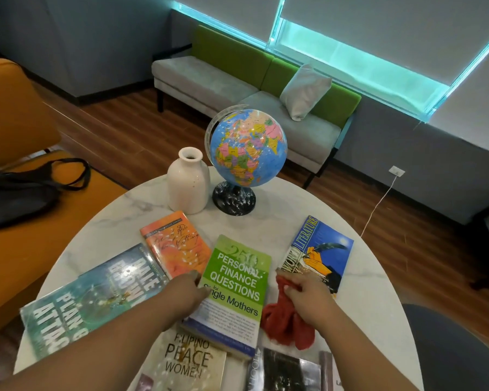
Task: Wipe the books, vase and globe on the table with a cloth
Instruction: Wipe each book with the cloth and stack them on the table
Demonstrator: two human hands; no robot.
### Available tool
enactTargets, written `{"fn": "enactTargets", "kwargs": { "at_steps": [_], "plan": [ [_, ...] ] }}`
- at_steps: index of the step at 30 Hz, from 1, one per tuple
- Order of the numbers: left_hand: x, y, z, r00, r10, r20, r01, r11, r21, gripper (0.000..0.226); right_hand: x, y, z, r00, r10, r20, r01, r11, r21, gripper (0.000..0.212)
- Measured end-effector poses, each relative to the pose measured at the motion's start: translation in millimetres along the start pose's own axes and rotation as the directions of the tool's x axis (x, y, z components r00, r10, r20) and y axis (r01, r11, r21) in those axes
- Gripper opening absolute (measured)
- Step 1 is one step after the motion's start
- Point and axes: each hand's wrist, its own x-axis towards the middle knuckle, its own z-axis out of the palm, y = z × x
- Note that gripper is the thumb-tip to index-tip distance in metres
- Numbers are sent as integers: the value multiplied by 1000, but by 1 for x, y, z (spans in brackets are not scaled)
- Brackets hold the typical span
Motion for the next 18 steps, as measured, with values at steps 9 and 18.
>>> {"fn": "enactTargets", "kwargs": {
  "at_steps": [9, 18],
  "plan": [
    [10, -12, 1, 999, -35, 26, 35, 999, 6, 38, 4, -14, 43, 992, -125, -19, 120, 979, -164, 32],
    [17, -15, 3, 998, -61, 16, 60, 997, 44, 36, 18, -8, 43, 988, -145, -60, 130, 969, -212, 22]
  ]
}}
